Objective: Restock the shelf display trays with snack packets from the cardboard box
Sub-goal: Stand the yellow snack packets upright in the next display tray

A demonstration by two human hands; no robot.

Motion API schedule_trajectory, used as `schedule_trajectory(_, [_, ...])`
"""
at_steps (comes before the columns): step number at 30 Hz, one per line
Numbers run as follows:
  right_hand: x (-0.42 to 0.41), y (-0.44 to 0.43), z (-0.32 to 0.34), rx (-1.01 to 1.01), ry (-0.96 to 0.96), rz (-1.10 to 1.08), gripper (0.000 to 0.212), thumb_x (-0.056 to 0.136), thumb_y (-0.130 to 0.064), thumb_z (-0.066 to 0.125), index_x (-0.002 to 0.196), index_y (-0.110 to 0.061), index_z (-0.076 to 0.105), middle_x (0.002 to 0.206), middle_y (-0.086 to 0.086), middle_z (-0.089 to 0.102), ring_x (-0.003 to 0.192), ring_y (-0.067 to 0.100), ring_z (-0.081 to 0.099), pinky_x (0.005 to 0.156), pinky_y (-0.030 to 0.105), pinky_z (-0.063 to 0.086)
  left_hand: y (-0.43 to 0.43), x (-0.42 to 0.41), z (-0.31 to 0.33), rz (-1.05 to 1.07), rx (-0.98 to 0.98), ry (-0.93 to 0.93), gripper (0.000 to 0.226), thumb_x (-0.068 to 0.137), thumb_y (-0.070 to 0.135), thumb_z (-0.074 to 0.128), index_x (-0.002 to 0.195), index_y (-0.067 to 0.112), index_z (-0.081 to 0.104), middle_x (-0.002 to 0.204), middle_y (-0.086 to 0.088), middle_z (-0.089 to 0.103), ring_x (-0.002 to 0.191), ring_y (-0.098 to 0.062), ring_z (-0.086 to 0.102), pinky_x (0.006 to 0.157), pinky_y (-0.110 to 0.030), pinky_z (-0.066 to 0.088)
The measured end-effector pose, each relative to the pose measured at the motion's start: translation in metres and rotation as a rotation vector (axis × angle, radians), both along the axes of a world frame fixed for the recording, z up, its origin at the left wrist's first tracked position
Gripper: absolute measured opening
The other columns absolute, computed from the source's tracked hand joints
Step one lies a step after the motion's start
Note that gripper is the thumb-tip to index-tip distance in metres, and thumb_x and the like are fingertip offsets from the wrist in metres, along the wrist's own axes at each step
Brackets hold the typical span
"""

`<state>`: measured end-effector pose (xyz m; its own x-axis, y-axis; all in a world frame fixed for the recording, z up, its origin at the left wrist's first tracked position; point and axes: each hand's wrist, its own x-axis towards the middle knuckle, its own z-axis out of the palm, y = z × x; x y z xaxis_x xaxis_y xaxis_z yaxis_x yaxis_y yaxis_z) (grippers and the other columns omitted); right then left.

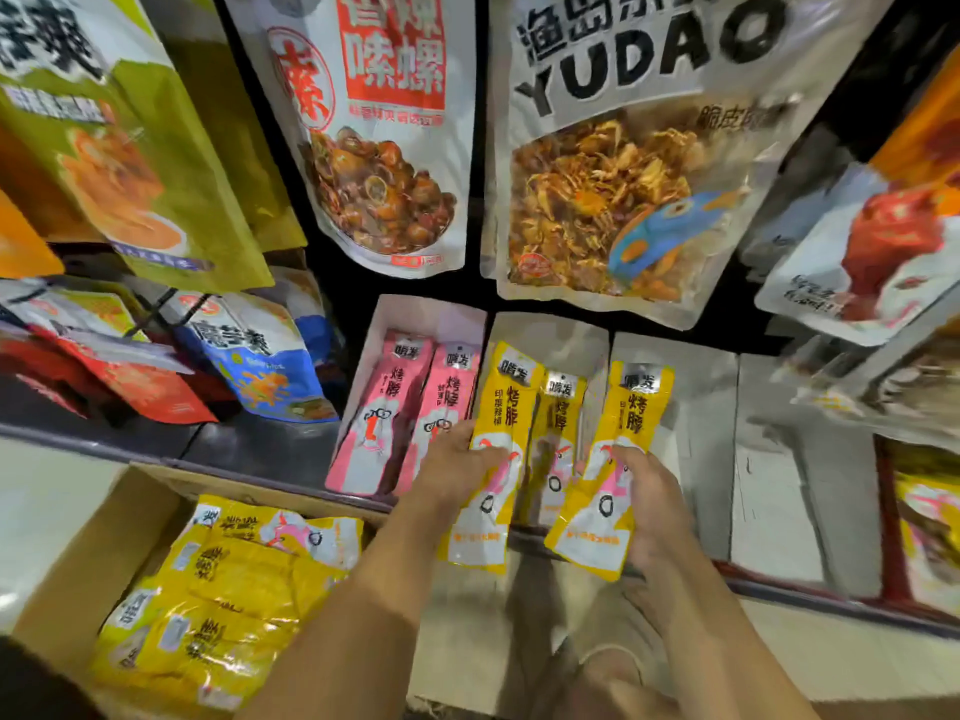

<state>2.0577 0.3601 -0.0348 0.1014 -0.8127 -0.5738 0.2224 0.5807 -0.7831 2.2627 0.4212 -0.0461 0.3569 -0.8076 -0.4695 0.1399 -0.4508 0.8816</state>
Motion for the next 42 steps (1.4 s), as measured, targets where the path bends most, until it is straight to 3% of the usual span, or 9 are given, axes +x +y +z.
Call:
schedule_trajectory(5, [-0.024,-0.01,-0.014,0.069,-0.111,-0.078,0.005,0.081,-0.02,0.073,0.079,-0.021,0.069,0.076,0.008,0.061,0.062,0.027,0.062,0.072,0.042,0.051,-0.036,-0.024,-0.025,-0.031,0.053,-0.048,0.042,0.083,0.021,0.074,0.124,0.016,0.064,0.118,0.001,0.069,0.099,-0.016,0.065,0.081,-0.026,0.05])
schedule_trajectory(10, [-0.039,-0.017,-0.024,0.092,-0.199,-0.114,0.009,0.074,-0.019,0.076,0.076,-0.024,0.068,0.074,0.005,0.059,0.059,0.022,0.062,0.074,0.038,0.049,-0.066,-0.041,-0.046,0.004,0.119,-0.059,0.018,0.081,0.02,0.077,0.085,0.028,0.061,0.091,0.013,0.065,0.085,-0.009,0.061,0.078,-0.022,0.05])
schedule_trajectory(13, [-0.043,-0.019,-0.03,0.11,-0.196,-0.079,0.023,0.071,-0.021,0.076,0.091,-0.019,0.064,0.077,0.009,0.06,0.066,0.03,0.062,0.076,0.044,0.053,-0.082,-0.047,-0.071,-0.008,0.152,-0.049,0.067,0.063,0.043,0.078,0.124,0.019,0.064,0.125,0.002,0.067,0.111,-0.016,0.064,0.097,-0.033,0.052])
schedule_trajectory(16, [-0.045,-0.019,-0.037,0.117,-0.169,-0.077,0.03,0.074,-0.022,0.073,0.101,-0.017,0.062,0.083,0.014,0.061,0.075,0.033,0.063,0.076,0.047,0.055,-0.092,-0.055,-0.075,-0.054,0.161,-0.099,0.052,0.085,0.025,0.073,0.134,0.02,0.058,0.127,0.006,0.065,0.107,-0.014,0.064,0.079,-0.022,0.049])
schedule_trajectory(19, [-0.045,-0.018,-0.042,0.115,-0.18,-0.092,0.016,0.084,-0.017,0.068,0.099,-0.017,0.063,0.079,0.012,0.062,0.069,0.032,0.064,0.073,0.045,0.056,-0.094,-0.064,-0.082,-0.111,0.207,-0.163,0.068,0.091,0.014,0.066,0.153,0.016,0.037,0.148,-0.002,0.048,0.132,-0.022,0.05,0.094,-0.026,0.045])
schedule_trajectory(21, [-0.045,-0.018,-0.045,0.126,-0.161,-0.107,0.015,0.087,-0.016,0.066,0.102,-0.016,0.065,0.08,0.014,0.063,0.069,0.032,0.065,0.072,0.046,0.058,-0.094,-0.066,-0.086,-0.123,0.202,-0.204,0.061,0.091,0.011,0.065,0.149,0.014,0.044,0.145,-0.003,0.053,0.13,-0.022,0.053,0.101,-0.028,0.046])
schedule_trajectory(26, [-0.041,-0.016,-0.046,0.131,-0.142,-0.132,0.014,0.085,-0.018,0.07,0.099,-0.017,0.07,0.085,0.017,0.067,0.071,0.034,0.066,0.077,0.051,0.056,-0.097,-0.069,-0.087,-0.233,0.16,-0.578,0.024,0.088,0.016,0.067,0.111,0.014,0.07,0.107,-0.004,0.07,0.098,-0.021,0.065,0.075,-0.025,0.047])
schedule_trajectory(36, [-0.022,-0.02,-0.031,-0.004,-0.023,-0.094,0.01,0.091,-0.009,0.068,0.097,-0.014,0.074,0.089,0.013,0.076,0.084,0.033,0.07,0.087,0.054,0.055,-0.077,-0.052,-0.057,-0.144,0.058,-0.883,0.047,0.089,0.027,0.067,0.134,0.016,0.058,0.121,-0.009,0.056,0.108,-0.029,0.059,0.091,-0.04,0.052])
schedule_trajectory(42, [0.007,-0.029,-0.03,-0.039,0.08,-0.01,0.016,0.082,-0.012,0.075,0.097,-0.016,0.073,0.096,0.018,0.076,0.094,0.042,0.073,0.086,0.06,0.057,-0.063,-0.01,-0.031,0.094,-0.07,-0.961,0.04,0.09,0.011,0.066,0.128,0.007,0.058,0.12,-0.012,0.054,0.109,-0.026,0.048,0.088,-0.024,0.035])
